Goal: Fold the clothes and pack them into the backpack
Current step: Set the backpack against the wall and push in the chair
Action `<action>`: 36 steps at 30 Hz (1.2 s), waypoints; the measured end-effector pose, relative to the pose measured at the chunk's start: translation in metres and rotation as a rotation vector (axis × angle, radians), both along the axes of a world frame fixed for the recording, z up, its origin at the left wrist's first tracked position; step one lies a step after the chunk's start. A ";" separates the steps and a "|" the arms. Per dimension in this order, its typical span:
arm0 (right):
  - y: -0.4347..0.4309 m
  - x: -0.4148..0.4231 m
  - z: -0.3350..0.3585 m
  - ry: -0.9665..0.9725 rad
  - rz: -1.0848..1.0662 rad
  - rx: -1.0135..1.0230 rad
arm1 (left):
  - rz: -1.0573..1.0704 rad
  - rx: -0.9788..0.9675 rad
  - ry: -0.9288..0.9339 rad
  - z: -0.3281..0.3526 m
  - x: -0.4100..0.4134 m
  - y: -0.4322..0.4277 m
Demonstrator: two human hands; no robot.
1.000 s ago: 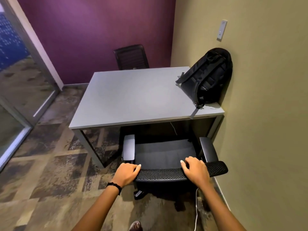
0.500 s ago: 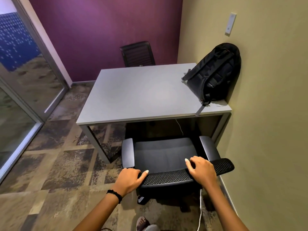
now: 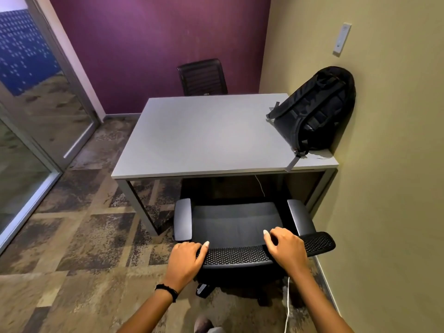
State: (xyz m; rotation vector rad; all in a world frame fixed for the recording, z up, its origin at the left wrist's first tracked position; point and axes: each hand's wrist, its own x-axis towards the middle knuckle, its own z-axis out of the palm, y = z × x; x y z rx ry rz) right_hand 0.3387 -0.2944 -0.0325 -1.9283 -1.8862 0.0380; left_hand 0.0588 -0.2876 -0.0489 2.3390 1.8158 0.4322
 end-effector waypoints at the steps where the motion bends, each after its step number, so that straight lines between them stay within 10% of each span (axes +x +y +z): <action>1: 0.002 -0.002 0.000 -0.010 0.005 -0.006 | 0.000 0.009 -0.015 0.000 -0.002 0.004; 36: 0.093 0.033 0.007 -0.034 0.097 -0.263 | -0.070 0.035 0.039 0.017 -0.019 0.078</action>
